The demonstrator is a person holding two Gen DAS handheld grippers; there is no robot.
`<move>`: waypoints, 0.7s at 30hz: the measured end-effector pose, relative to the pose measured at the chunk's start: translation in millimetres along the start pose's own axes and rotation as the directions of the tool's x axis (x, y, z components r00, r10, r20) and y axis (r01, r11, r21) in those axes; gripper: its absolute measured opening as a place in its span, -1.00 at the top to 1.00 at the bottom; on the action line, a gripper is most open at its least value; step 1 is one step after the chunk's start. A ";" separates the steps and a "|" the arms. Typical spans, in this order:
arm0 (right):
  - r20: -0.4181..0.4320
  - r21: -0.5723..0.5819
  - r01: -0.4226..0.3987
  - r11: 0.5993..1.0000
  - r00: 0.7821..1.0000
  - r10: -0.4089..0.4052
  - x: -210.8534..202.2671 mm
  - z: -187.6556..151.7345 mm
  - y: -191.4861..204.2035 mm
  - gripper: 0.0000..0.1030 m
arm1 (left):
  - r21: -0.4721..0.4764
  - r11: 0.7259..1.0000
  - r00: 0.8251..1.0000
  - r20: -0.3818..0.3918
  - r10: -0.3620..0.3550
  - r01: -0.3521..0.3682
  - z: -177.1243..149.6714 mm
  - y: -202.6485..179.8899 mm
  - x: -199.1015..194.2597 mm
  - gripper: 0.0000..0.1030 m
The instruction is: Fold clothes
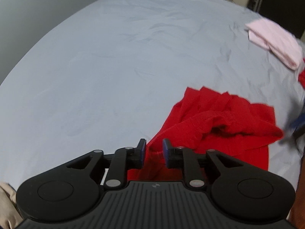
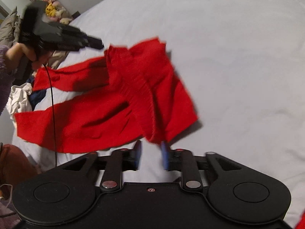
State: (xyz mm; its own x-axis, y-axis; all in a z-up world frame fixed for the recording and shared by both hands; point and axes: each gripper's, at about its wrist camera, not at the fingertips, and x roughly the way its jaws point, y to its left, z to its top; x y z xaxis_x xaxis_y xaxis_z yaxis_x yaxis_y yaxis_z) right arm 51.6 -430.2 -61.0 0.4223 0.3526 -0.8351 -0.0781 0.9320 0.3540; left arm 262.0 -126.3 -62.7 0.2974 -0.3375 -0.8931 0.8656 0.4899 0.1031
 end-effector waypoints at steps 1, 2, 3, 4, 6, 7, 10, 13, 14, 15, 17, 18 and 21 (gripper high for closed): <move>0.021 -0.007 0.021 1.000 1.000 -0.021 -5.6 3.5 0.2 0.45 | 0.016 1.000 1.000 -0.003 0.009 -0.009 1.6 -0.2 4.8 0.61; 0.034 -0.005 0.030 1.000 0.999 -0.029 -8.9 6.5 -1.2 0.45 | 0.018 1.000 1.000 -0.002 0.011 -0.011 1.2 0.5 4.7 0.61; 0.040 0.000 0.032 0.999 0.999 -0.032 -8.7 10.1 -2.1 0.45 | 0.021 1.000 1.000 0.000 0.006 -0.006 3.3 1.5 8.0 0.61; 0.046 0.009 0.029 1.000 0.999 -0.030 -10.9 14.5 -6.0 0.45 | 0.024 1.000 1.000 0.000 -0.010 0.010 5.4 1.9 10.8 0.61; 0.043 0.025 0.011 1.000 0.999 -0.012 -7.4 20.6 -10.1 0.45 | 0.043 0.998 0.999 -0.003 -0.043 0.043 8.3 1.0 14.5 0.61; 0.037 0.025 0.004 1.000 0.999 -0.005 -3.3 23.0 -10.0 0.45 | 0.066 0.996 0.998 -0.012 -0.065 0.066 9.8 -1.1 17.6 0.61; 0.005 0.002 -0.006 1.000 1.000 0.006 14.1 26.2 -4.2 0.45 | 0.116 0.988 0.994 -0.029 -0.101 0.104 9.8 -5.4 21.7 0.61; -0.029 -0.015 -0.026 1.000 0.999 0.025 45.3 26.3 14.5 0.45 | 0.129 0.983 0.991 -0.034 -0.128 0.132 6.1 -6.2 23.5 0.61; -0.034 -0.017 -0.024 1.000 0.999 0.023 48.9 25.7 15.9 0.45 | 0.131 0.982 0.990 -0.040 -0.133 0.137 4.7 -6.1 24.3 0.61; -0.038 -0.019 -0.019 1.000 0.999 0.018 53.6 25.1 18.3 0.45 | 0.134 0.981 0.990 -0.042 -0.138 0.142 3.1 -6.1 25.2 0.61; -0.050 -0.024 -0.005 1.000 0.999 0.004 64.8 24.1 23.9 0.45 | 0.136 0.979 0.988 -0.048 -0.149 0.154 1.7 -5.8 25.9 0.61; -0.057 -0.027 -0.001 1.000 0.998 0.000 67.1 23.3 25.0 0.48 | 0.139 0.977 0.987 -0.047 -0.155 0.160 -0.3 -6.0 25.8 0.61; -0.081 -0.035 0.004 0.999 0.997 -0.007 71.3 19.5 27.7 0.82 | 0.151 0.973 0.984 -0.037 -0.172 0.176 -3.3 -5.2 21.9 0.59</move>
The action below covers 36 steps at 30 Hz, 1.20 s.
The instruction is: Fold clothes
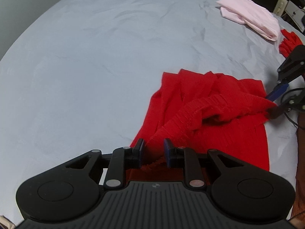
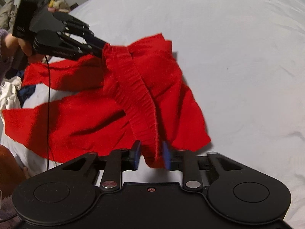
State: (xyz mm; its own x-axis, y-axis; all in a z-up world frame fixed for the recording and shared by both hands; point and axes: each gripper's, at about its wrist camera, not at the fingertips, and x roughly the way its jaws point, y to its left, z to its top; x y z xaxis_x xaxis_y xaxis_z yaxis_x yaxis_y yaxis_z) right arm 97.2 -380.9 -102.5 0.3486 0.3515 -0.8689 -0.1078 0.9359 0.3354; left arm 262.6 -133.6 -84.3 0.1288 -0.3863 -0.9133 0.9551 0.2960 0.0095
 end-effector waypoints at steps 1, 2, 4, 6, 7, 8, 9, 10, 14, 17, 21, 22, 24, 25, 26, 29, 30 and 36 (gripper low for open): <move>-0.008 -0.003 0.001 1.000 1.000 -0.001 0.2 -2.2 1.0 0.82 | 0.004 1.000 1.000 0.004 -0.006 0.006 -1.1 0.2 -1.2 0.51; -0.015 -0.006 0.004 1.000 1.000 -0.004 0.4 -4.2 1.8 0.82 | 0.008 1.000 1.000 0.008 -0.012 0.012 -2.2 0.4 -2.4 0.48; -0.022 -0.004 0.011 1.000 1.000 -0.011 0.1 -8.2 2.3 0.82 | 0.028 1.000 1.000 0.006 -0.011 0.011 -2.7 0.2 -2.5 0.48; -0.021 0.010 0.011 1.000 1.000 -0.011 0.1 -10.6 1.4 0.82 | 0.065 0.998 1.000 -0.001 -0.011 0.012 -1.5 -0.3 -2.5 0.44; -0.019 0.019 0.008 1.000 1.000 -0.008 0.3 -11.4 0.8 0.82 | 0.076 0.997 1.000 -0.009 -0.008 0.008 -1.0 -0.5 -1.9 0.38; -0.018 0.026 0.005 1.000 1.000 -0.005 0.3 -11.9 0.0 0.82 | 0.088 0.996 1.000 -0.017 -0.004 0.006 -0.4 -0.7 -1.2 0.37; -0.020 0.028 0.005 1.000 1.000 -0.004 0.1 -12.7 -0.4 0.82 | 0.115 0.993 0.999 -0.039 -0.011 0.015 0.2 -2.2 0.8 0.37; -0.025 0.030 0.005 1.000 1.000 -0.005 1.2 -14.3 -0.5 0.82 | 0.140 0.990 0.998 -0.062 -0.017 0.025 0.7 -3.7 2.7 0.37; -0.023 0.048 0.014 0.999 1.000 -0.012 3.7 -17.2 -2.5 0.82 | 0.174 0.985 0.998 -0.067 0.002 0.010 0.3 -7.3 6.4 0.37; -0.021 0.053 0.013 0.999 1.000 -0.012 4.0 -17.2 -3.5 0.82 | 0.168 0.986 0.998 -0.065 0.001 0.010 2.1 -7.3 8.2 0.79; 0.010 0.039 0.040 0.998 0.999 -0.040 -0.9 -19.4 3.4 0.76 | 0.183 0.983 0.997 -0.064 0.033 -0.021 2.0 -12.1 6.1 0.88; 0.021 0.034 0.045 0.998 0.999 -0.046 -2.8 -20.3 5.2 0.68 | 0.181 0.983 0.997 -0.062 0.039 -0.027 1.7 -12.9 3.7 0.89; 0.046 0.026 0.056 0.998 0.997 -0.057 -7.0 -21.8 8.6 0.51 | 0.173 0.984 0.997 -0.054 0.056 -0.046 -1.3 -13.1 -1.9 0.90; 0.061 0.025 0.063 0.998 0.996 -0.065 -9.6 -22.7 10.3 0.43 | 0.163 0.985 0.996 -0.047 0.070 -0.062 -2.0 -12.8 -6.8 0.90; 0.068 0.026 0.067 0.997 0.995 -0.068 -10.3 -22.9 10.9 0.42 | 0.151 0.985 0.996 -0.037 0.086 -0.079 -2.4 -11.8 -13.1 0.90; 0.069 0.052 0.067 0.996 0.995 -0.071 -5.3 -19.6 11.4 0.42 | 0.119 0.988 0.995 -0.020 0.100 -0.097 -1.7 -9.9 -24.7 0.90; 0.066 0.058 0.062 0.996 0.996 -0.066 -3.1 -18.5 12.6 0.42 | 0.107 0.988 0.994 -0.013 0.109 -0.107 -1.0 -10.0 -29.9 0.90; 0.066 0.041 0.168 0.985 0.983 -0.171 4.4 -16.3 27.9 0.86 | 0.058 0.982 0.983 0.034 0.180 -0.182 11.0 -17.0 -51.2 0.90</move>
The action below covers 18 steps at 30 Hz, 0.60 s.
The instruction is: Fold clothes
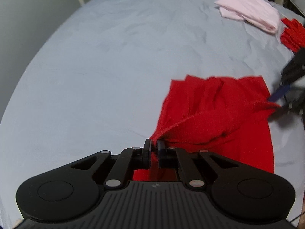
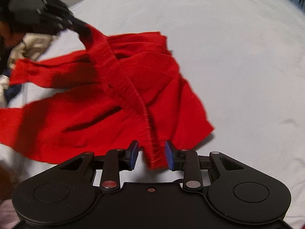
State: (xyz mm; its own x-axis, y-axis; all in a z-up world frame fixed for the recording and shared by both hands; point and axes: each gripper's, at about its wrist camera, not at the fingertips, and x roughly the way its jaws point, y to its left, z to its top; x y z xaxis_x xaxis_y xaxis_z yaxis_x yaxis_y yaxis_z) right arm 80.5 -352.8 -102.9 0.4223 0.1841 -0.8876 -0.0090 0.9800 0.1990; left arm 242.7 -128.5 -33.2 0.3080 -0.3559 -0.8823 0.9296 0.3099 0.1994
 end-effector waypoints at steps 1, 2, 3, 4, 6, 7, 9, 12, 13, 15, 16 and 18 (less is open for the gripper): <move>0.000 0.023 0.015 1.000 1.000 -0.015 -0.7 0.0 -2.3 0.92 | -0.002 1.000 1.000 0.016 0.013 -0.013 3.7 -1.1 -5.1 0.90; 0.001 0.042 0.026 0.999 1.000 -0.026 -1.8 0.0 -4.2 0.93 | -0.001 1.000 0.999 0.032 0.028 -0.028 8.4 -3.0 -11.1 0.90; 0.013 0.054 0.025 0.998 1.000 -0.026 -5.7 0.5 -5.6 0.93 | 0.005 0.999 0.998 0.045 0.050 -0.050 13.5 -5.3 -15.6 0.90; 0.042 0.069 0.032 0.997 0.999 -0.034 -14.9 2.0 -8.5 0.94 | 0.011 0.998 0.996 0.057 0.066 -0.067 17.9 -7.2 -19.1 0.90; 0.096 0.067 0.067 0.995 0.993 -0.073 -34.1 6.0 -11.4 0.94 | 0.021 0.994 0.989 0.099 0.106 -0.108 32.9 -11.1 -30.1 0.90; 0.132 0.069 0.092 0.993 0.986 -0.100 -49.9 10.4 -14.7 0.94 | 0.020 0.992 0.986 0.114 0.118 -0.121 39.3 -12.1 -34.4 0.90; 0.166 0.079 0.111 0.991 0.978 -0.123 -67.3 15.9 -19.9 0.94 | 0.018 0.990 0.979 0.147 0.139 -0.143 53.7 -14.1 -42.0 0.90; 0.230 0.124 0.134 0.983 0.960 -0.160 -109.6 31.9 -37.0 0.95 | 0.011 0.981 0.957 0.222 0.188 -0.196 87.5 -16.0 -59.0 0.90; 0.242 0.135 0.138 0.981 0.956 -0.168 -118.7 36.1 -41.4 0.95 | 0.006 0.978 0.949 0.241 0.202 -0.210 97.5 -16.7 -62.8 0.90; 0.263 0.138 0.167 0.976 0.944 -0.198 -134.3 44.0 -48.4 0.95 | -0.001 0.971 0.931 0.284 0.231 -0.240 121.6 -18.7 -70.3 0.90; 0.273 0.134 0.187 0.973 0.937 -0.218 -141.4 47.7 -51.2 0.95 | 0.001 0.968 0.922 0.303 0.241 -0.253 134.8 -20.1 -72.5 0.90; 0.270 0.127 0.222 0.967 0.930 -0.249 -147.6 53.2 -57.9 0.95 | 0.018 0.967 0.919 0.316 0.237 -0.255 155.6 -22.9 -69.2 0.90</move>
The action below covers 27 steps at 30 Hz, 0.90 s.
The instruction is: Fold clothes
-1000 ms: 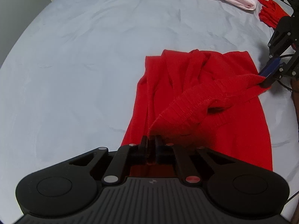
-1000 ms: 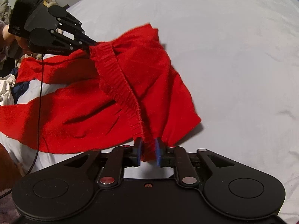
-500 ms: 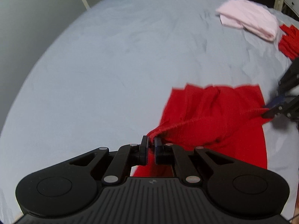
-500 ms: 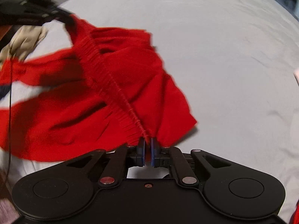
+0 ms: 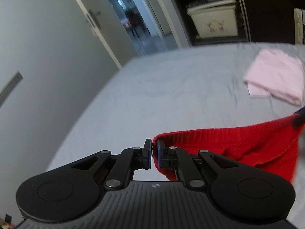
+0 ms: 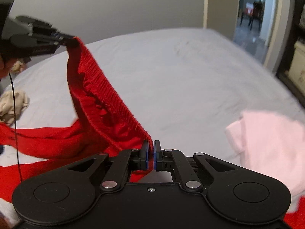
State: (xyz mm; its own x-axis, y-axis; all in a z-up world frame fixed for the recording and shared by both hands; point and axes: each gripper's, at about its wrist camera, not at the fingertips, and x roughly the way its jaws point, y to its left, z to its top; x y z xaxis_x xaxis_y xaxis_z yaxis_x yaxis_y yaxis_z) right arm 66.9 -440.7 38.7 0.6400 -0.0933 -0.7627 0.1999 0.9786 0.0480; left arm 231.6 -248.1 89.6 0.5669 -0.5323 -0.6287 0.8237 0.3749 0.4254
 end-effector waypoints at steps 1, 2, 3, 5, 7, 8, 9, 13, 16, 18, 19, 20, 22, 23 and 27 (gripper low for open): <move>-0.009 -0.005 0.010 1.000 1.000 -0.010 1.7 2.0 -3.8 0.95 | 0.007 1.000 1.000 0.000 -0.004 0.004 7.3 -1.9 5.8 0.90; -0.023 0.003 0.008 1.000 1.000 -0.008 6.1 2.3 -8.8 0.95 | 0.015 1.000 1.000 0.000 -0.008 0.008 14.6 -3.9 11.5 0.90; -0.034 0.017 0.003 1.000 0.999 -0.002 10.0 1.8 -14.2 0.95 | 0.020 1.000 1.000 -0.005 -0.014 0.014 17.8 -6.2 15.9 0.90; -0.057 0.064 -0.014 0.998 0.998 0.017 21.7 -0.3 -29.0 0.95 | 0.035 0.999 0.999 -0.025 -0.026 0.027 24.0 -11.3 31.0 0.90; -0.083 0.120 -0.029 0.992 0.996 0.039 40.8 -5.7 -47.0 0.95 | 0.064 0.997 0.997 -0.063 -0.042 0.046 27.0 -21.6 56.4 0.88; -0.095 0.133 -0.033 0.991 0.994 0.046 49.7 -9.1 -53.7 0.95 | 0.070 0.996 0.996 -0.073 -0.045 0.050 26.4 -25.6 62.2 0.88; -0.102 0.138 -0.035 0.990 0.994 0.049 54.1 -11.7 -57.4 0.95 | 0.084 0.995 0.994 -0.097 -0.052 0.060 25.8 -32.0 76.4 0.87; -0.146 0.162 -0.041 0.986 0.987 0.065 86.5 -26.9 -72.2 0.95 | 0.110 0.991 0.987 -0.150 -0.063 0.080 18.9 -50.4 120.4 0.83; -0.165 0.180 -0.040 0.983 0.984 0.070 102.2 -35.8 -77.8 0.93 | 0.104 0.990 0.983 -0.168 -0.075 0.093 13.9 -62.1 147.4 0.81; -0.181 0.195 -0.043 0.980 0.980 0.079 110.4 -39.7 -86.2 0.90 | 0.106 0.989 0.980 -0.180 -0.083 0.103 11.7 -68.8 163.0 0.80; -0.188 0.202 -0.045 0.978 0.979 0.083 113.9 -40.9 -89.6 0.87 | 0.107 0.989 0.979 -0.185 -0.086 0.107 11.1 -71.2 168.6 0.79; -0.194 0.208 -0.045 0.977 0.977 0.087 116.9 -41.9 -92.7 0.80 | 0.108 0.988 0.978 -0.188 -0.088 0.109 10.2 -71.8 171.8 0.77; -0.198 0.222 -0.042 0.974 0.976 0.087 119.6 -42.2 -97.3 0.63 | 0.106 0.988 0.975 -0.202 -0.091 0.115 5.8 -75.1 186.5 0.67; -0.199 0.228 -0.041 0.973 0.976 0.088 120.8 -42.3 -99.3 0.53 | 0.104 0.988 0.975 -0.206 -0.088 0.112 3.5 -75.0 190.5 0.60; -0.183 0.248 -0.032 0.968 0.980 0.079 113.3 -43.5 -103.2 0.46 | 0.086 0.991 0.975 -0.208 -0.081 0.101 -7.2 -70.8 197.8 0.45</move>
State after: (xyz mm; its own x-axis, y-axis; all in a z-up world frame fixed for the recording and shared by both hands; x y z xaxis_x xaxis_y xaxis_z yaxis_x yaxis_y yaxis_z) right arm 86.6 -544.4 -80.8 0.5075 0.0197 -0.8614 0.3567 0.9052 0.2309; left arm 285.3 -374.5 -69.6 0.4841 -0.3914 -0.7826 0.8743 0.2526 0.4145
